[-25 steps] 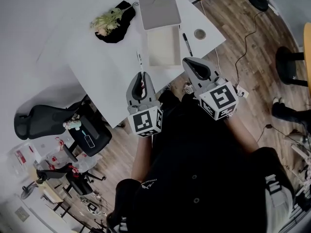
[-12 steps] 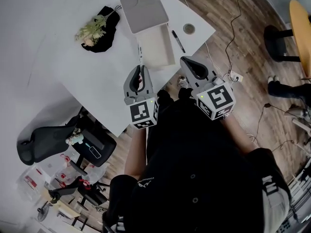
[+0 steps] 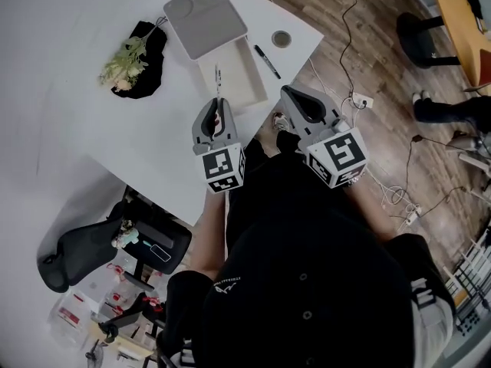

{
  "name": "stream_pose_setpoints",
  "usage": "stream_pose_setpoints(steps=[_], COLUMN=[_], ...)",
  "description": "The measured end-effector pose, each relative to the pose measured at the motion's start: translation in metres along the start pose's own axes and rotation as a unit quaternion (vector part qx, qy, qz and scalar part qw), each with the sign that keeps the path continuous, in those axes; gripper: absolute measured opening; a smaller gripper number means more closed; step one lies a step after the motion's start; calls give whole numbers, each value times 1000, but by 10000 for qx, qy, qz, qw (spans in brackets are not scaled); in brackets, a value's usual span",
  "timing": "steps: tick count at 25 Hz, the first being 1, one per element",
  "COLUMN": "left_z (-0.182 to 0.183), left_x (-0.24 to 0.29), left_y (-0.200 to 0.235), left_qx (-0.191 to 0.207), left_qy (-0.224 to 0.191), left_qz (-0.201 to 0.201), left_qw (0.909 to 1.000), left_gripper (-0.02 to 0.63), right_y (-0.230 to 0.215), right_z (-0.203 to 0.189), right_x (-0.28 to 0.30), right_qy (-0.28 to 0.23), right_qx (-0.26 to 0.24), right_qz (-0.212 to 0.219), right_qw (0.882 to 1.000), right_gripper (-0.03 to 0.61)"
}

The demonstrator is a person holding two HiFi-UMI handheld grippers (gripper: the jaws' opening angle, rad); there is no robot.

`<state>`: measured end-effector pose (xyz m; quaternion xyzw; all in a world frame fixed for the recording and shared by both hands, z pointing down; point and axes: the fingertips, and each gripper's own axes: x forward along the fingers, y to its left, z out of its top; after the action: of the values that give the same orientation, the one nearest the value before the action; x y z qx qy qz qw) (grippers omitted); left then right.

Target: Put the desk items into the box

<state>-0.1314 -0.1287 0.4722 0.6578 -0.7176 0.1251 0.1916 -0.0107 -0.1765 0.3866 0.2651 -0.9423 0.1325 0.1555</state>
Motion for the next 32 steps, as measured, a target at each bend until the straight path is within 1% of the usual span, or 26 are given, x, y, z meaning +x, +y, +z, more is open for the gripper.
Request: stream_pose_setpoints(steps=[4,11,14,21,25,32], left_z=[-17,-41,-50,-70,-86,-115], left_x=[19,52,69,105,120,140], left_y=[3,4,4,3,6,7], left_qx=[-52,-368,-415,-377,-601,-659], left_qy=[272,773,956,1371,1620,2115], left_qz=[-179,-363,-410,-495,-457,-382], left_qw=[9995,9957,9937,9886,9839,9744], left_gripper=[57,57,57,57,57,57], right_y=[-6,-20,-24,-38,-42,-54], right_z=[-6,-15,-20,-28,-33,-42], right_x=[2,3,8,22,30,38], right_qy=[93,244,330,538,633,753], right_qx=[75,243,281,386,437,564], right_qz=[-219,-508,-540,-580,-558,-620], right_qw=[9997,9981,9976,9961,9955,9936], right_gripper=[-2,-2,-2,-2,-2,-2])
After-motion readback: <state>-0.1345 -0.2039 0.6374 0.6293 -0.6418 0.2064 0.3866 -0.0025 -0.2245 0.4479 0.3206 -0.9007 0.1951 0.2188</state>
